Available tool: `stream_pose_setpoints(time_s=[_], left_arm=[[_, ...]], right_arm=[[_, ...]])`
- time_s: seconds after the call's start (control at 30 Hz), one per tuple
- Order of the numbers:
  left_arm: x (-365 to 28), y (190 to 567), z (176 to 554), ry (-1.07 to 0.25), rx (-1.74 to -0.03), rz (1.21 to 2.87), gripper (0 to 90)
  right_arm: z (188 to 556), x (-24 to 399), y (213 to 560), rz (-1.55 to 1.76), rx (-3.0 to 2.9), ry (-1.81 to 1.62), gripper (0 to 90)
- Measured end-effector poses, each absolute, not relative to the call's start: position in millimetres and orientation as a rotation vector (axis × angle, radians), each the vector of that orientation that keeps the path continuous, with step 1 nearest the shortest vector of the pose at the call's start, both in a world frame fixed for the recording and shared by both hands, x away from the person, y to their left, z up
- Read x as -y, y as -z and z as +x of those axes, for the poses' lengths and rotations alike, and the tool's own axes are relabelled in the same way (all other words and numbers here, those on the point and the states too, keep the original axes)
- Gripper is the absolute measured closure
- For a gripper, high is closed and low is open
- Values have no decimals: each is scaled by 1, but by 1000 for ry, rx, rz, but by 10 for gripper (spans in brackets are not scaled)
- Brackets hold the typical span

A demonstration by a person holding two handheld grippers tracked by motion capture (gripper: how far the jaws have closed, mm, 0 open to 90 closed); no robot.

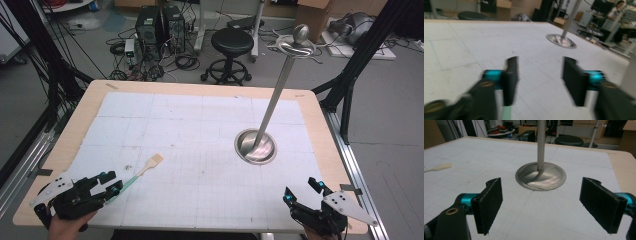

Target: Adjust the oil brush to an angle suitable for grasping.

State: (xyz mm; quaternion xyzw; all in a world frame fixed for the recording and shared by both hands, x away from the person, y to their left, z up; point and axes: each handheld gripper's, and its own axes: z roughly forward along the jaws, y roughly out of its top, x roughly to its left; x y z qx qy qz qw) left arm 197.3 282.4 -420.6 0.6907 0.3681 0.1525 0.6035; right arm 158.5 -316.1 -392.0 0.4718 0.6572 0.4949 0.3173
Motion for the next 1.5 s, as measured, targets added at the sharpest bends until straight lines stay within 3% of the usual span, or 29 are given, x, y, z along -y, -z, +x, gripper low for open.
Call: stream_pose_setpoints(time_s=[0.07,0.13,0.2,0.57,0.8,1.5], left_arm=[[-279,428,199,-338,-891,1671,758],[-273,435,203,-324,-911,1758,844],[-267,441,208,-320,-926,1834,867],[-261,452,214,-298,-991,1951,863],[-271,451,214,-295,-1078,1938,857],[-297,445,235,-528,-1269,1889,851]], right_arm=[[158,314,392,1228,-1740,-1293,179],[157,313,391,1221,-1740,-1295,180],[159,314,392,1227,-1742,-1296,179],[160,313,394,1229,-1768,-1289,179],[160,313,394,1229,-1770,-1286,180],[160,314,396,1252,-1773,-1283,180]])
